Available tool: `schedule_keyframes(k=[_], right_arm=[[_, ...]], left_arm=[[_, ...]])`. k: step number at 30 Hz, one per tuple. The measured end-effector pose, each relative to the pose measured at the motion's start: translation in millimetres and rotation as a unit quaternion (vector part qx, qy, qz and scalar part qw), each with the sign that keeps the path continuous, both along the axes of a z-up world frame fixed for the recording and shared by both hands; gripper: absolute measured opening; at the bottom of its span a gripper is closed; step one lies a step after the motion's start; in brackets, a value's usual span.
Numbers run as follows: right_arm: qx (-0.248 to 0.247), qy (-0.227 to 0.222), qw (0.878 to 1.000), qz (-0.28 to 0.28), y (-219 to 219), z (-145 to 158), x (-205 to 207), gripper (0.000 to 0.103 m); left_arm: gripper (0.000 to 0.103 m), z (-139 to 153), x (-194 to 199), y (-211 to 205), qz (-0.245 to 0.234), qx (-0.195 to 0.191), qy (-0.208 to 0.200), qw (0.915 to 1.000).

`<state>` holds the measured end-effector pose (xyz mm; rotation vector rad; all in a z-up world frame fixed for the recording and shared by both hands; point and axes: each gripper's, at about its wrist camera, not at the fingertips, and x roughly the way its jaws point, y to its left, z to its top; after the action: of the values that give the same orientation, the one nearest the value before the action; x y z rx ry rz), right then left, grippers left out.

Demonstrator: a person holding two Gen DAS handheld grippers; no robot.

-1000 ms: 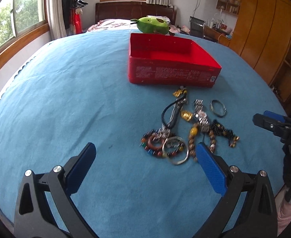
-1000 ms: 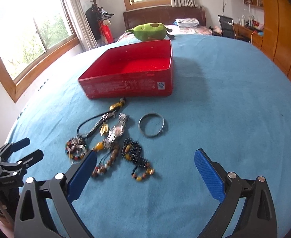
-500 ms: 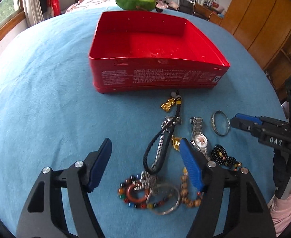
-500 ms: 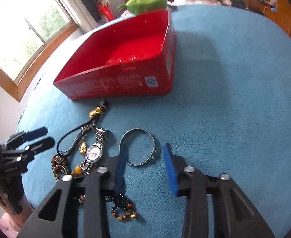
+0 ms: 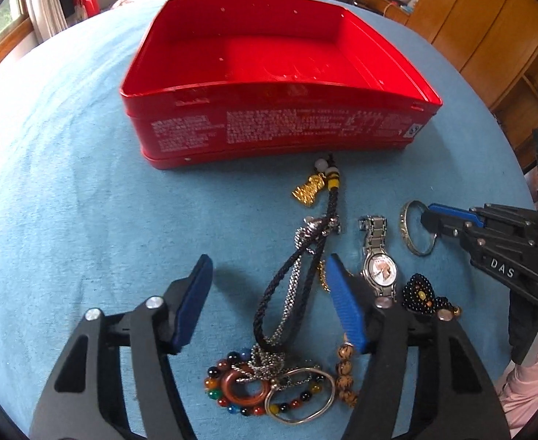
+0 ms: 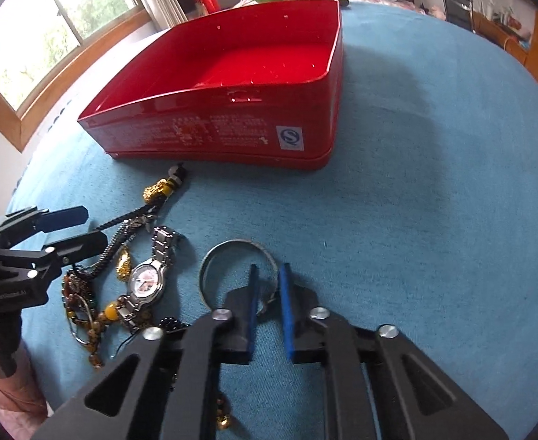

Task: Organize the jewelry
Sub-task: 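Grasp the silver bangle with the right tool while the left tool grasps the black cord with gold pendant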

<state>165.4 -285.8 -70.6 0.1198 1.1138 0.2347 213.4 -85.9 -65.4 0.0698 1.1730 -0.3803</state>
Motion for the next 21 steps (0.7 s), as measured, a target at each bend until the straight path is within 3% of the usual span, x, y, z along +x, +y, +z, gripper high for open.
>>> schedule_keyframes(k=[2,5,8,11,21], right_arm=[[0.011,0.0,1.0,0.001,-2,0,-2,0.004],[0.021,-0.002,1.0,0.0,-5,0,-6,0.004],[0.037,-0.006,0.999,0.0,-11,4,-14,0.004],[0.049,-0.017,0.999,0.0,-16,12,-20,0.004],[0.069,-0.05,0.996,-0.008,-28,43,-32,0.004]], left_arm=[[0.049,-4,4,-4,0.001,0.003,0.006,1.0],[0.027,-6,11,-11,0.005,0.016,0.001,0.9999],[0.004,-7,14,-14,0.001,-0.003,0.012,0.9999],[0.002,-5,11,-19,-0.008,-0.022,0.004,0.9997],[0.002,59,-4,-33,-0.026,-0.081,-0.084,0.9928]])
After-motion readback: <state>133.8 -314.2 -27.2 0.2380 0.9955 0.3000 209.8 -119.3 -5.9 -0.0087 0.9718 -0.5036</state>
